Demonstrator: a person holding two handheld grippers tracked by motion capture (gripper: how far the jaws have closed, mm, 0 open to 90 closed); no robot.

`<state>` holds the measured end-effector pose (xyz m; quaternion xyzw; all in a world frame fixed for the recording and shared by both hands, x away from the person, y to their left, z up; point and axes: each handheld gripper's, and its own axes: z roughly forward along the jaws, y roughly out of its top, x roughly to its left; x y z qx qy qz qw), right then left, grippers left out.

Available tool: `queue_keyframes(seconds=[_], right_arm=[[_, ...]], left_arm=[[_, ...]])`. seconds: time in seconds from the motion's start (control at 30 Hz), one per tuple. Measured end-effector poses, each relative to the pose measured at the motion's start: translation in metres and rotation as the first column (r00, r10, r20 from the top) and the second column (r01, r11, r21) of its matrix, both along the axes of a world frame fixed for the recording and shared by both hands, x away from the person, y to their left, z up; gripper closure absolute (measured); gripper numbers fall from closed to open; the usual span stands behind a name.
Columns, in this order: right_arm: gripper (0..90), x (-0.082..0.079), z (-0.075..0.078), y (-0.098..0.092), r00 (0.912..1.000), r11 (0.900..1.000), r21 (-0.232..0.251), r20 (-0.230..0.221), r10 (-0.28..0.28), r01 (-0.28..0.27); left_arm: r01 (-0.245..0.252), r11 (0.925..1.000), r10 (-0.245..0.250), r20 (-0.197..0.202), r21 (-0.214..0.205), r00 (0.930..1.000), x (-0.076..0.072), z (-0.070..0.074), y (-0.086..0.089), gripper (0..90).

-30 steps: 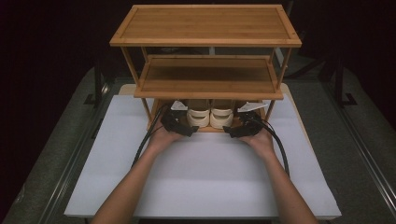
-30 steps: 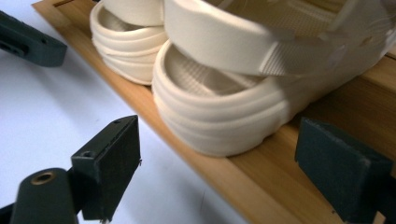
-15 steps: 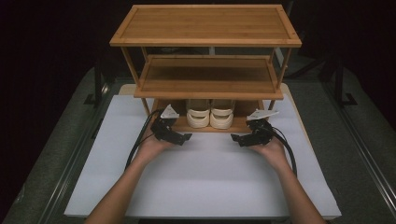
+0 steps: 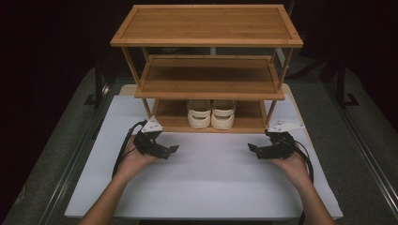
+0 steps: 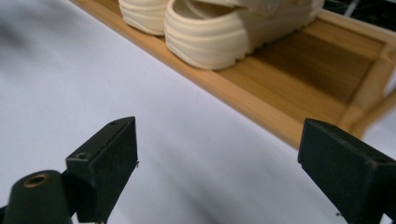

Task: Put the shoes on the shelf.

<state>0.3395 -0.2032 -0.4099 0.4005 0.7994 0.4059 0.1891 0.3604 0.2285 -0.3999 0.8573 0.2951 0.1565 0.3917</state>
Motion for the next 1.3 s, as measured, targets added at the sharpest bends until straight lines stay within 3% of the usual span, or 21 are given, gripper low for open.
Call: queue_keyframes(seconds=[0.1,0.43,0.67,0.87,1.2,1.3], right_arm=[[11.8,-0.009,-0.001,-0.008,0.9996,0.9998,0.006,0.021,-0.017,0.017],[11.7,-0.035,-0.009,-0.032,0.9986,0.9987,0.0,0.015,-0.051,0.051],[10.8,-0.055,-0.019,-0.052,0.9958,0.9959,-0.004,-0.013,-0.091,0.091],[10.1,-0.075,-0.029,-0.068,0.991,0.9917,-0.039,-0.049,-0.124,0.122],[9.9,-0.087,-0.046,-0.071,0.9858,0.9853,-0.116,-0.097,-0.137,0.125],[9.9,-0.086,-0.047,-0.073,0.9846,0.9869,-0.098,-0.107,-0.138,0.128]], left_arm=[[-0.011,0.9999,0.011,0.007,0.002,0.9999,-0.008,0.0,0.009,5.0],[-0.073,0.9972,0.072,0.018,0.02,0.9972,-0.033,-0.005,0.047,4.9],[-0.121,0.992,0.121,-0.005,0.034,0.9926,-0.054,-0.015,0.077,4.9],[-0.16,0.986,0.161,-0.031,0.047,0.9864,-0.074,-0.027,0.101,4.9],[-0.171,0.9817,0.177,-0.065,0.084,0.9821,-0.089,-0.049,0.116,1.6],[-0.172,0.9825,0.178,-0.08,0.071,0.9808,-0.088,-0.05,0.117,0.6]])
